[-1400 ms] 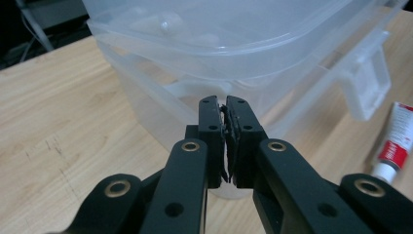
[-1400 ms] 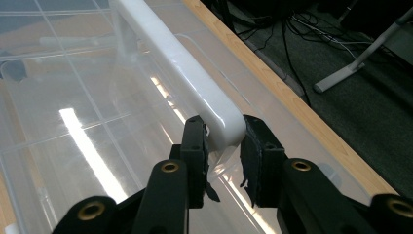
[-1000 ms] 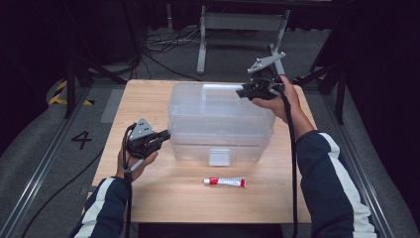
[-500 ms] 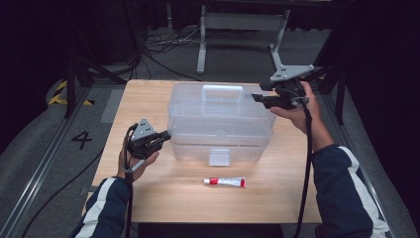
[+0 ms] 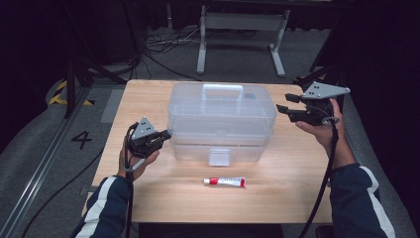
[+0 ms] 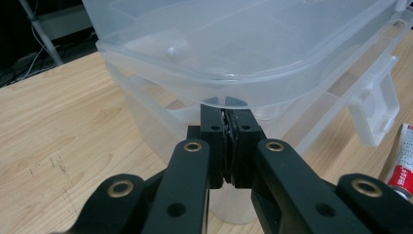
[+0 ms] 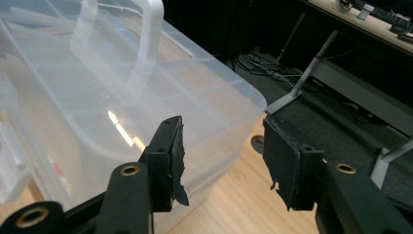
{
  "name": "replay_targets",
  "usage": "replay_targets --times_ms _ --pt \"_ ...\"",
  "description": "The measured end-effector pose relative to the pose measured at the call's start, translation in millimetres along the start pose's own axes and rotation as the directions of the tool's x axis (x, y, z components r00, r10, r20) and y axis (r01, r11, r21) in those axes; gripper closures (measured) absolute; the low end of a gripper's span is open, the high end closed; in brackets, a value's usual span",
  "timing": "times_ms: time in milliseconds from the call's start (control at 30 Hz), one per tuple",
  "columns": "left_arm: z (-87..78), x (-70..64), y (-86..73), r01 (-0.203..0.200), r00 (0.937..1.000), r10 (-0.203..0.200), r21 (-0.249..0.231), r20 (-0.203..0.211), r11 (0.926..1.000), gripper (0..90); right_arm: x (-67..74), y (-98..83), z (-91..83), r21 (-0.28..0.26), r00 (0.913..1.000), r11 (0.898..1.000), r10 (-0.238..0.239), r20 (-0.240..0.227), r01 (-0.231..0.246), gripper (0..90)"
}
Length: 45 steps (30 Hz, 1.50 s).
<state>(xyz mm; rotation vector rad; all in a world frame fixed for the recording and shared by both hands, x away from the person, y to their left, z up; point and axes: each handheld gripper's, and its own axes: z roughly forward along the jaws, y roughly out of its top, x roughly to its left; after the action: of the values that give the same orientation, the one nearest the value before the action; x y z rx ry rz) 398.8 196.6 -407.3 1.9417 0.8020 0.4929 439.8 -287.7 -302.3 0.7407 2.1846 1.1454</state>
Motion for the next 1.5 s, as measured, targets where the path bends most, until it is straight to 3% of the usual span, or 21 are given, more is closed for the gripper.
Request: replay_targets --times_ms 300,500,767,867,1167,1333,1500 --pt "-0.8 1.4 2.5 -0.006 1.0 0.006 -0.01 -0.007 0.9999 89.1 0.7 -34.6 2.8 0.005 0.9995 0.999 0.033 -0.004 -0.033 50.0" --pt "-1.2 1.1 4.0 -0.01 0.9999 0.01 -0.015 -0.012 0.9998 89.1 4.7 -58.0 11.7 0.055 0.9994 0.998 0.032 -0.016 -0.031 47.7" --pt "-2.0 1.7 7.0 -0.016 0.9997 0.016 -0.025 -0.016 0.9996 89.2 14.1 -69.5 22.9 0.097 0.9982 0.995 0.006 -0.059 0.0 45.7" --pt "-2.1 2.5 7.9 -0.025 0.9996 0.024 -0.027 -0.016 0.9993 89.2 17.1 -71.7 25.1 0.101 0.9987 0.995 -0.008 -0.05 0.013 45.7" --pt "-0.2 3.7 11.1 -0.03 0.9995 0.029 -0.032 -0.014 0.999 89.4 26.5 -72.9 28.2 0.016 0.9988 1.0 -0.021 -0.045 0.022 47.4" --pt "1.9 3.8 15.3 -0.022 0.9996 0.022 -0.046 -0.017 0.9987 89.7 26.7 -72.9 24.3 -0.054 0.9998 0.998 -0.018 -0.006 0.017 52.9" --pt "1.2 2.8 16.4 -0.025 0.9994 0.024 -0.053 -0.026 0.9983 88.1 31.9 -72.4 24.4 -0.084 0.9982 0.995 -0.055 0.024 0.057 58.2"
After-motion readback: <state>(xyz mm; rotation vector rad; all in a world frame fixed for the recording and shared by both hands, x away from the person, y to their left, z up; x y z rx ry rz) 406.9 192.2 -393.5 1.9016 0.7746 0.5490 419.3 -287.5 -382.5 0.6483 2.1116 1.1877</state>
